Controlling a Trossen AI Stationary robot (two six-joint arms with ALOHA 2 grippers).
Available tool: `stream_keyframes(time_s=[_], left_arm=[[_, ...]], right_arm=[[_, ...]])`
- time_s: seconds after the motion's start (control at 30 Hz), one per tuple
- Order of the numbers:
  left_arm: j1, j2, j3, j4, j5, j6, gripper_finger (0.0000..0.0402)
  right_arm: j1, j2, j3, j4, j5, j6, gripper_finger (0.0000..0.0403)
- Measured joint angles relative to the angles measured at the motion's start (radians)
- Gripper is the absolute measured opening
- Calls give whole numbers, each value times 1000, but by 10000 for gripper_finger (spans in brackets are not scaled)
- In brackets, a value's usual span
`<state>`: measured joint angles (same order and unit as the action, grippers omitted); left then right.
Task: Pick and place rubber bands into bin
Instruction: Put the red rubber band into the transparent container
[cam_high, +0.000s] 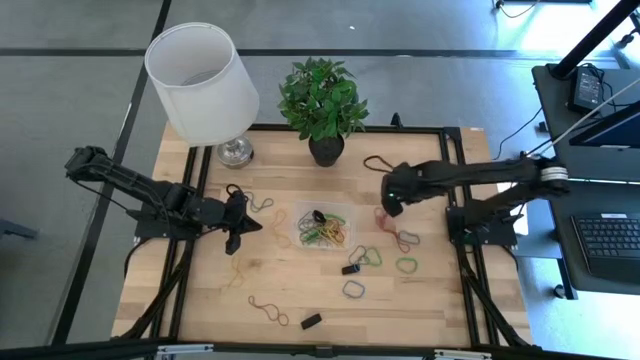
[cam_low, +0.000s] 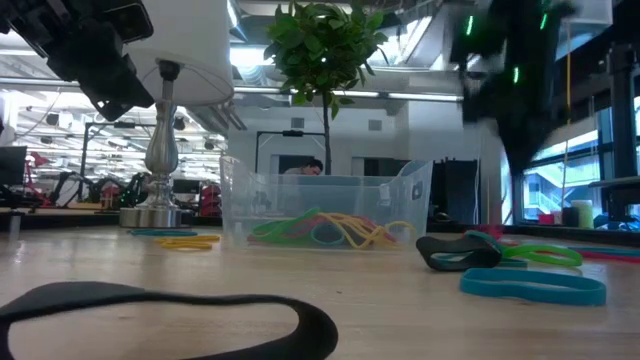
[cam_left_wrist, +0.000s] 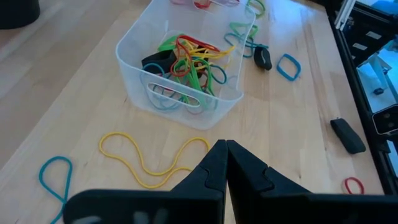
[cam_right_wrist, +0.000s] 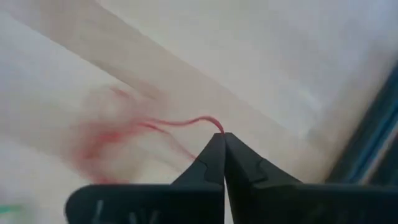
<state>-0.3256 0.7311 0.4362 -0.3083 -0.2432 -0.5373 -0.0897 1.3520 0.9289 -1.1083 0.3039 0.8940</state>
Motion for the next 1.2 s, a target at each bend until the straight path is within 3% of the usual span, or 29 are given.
stream_keyframes(time_s=[0.13, 0.4, 0.47, 0.63, 0.9, 1.2], left_arm=[[0, 0, 0, 1, -1, 0, 3], [0, 0, 0, 1, -4, 0, 3], [0, 0, 0, 0, -17, 0, 3], [0, 0, 0, 2, -36, 0, 3], [0, 0, 0, 3, -36, 0, 3], [0, 0, 0, 4, -27, 0, 3]], right_arm=[[94, -122, 143, -145, 113, 86, 2], [307, -259, 346, -133, 429, 153, 1], [328, -262, 361, -131, 453, 152, 0], [361, -226, 357, -45, 450, 115, 0], [383, -80, 357, 252, 390, -78, 0], [347, 140, 360, 552, 229, -221, 0]])
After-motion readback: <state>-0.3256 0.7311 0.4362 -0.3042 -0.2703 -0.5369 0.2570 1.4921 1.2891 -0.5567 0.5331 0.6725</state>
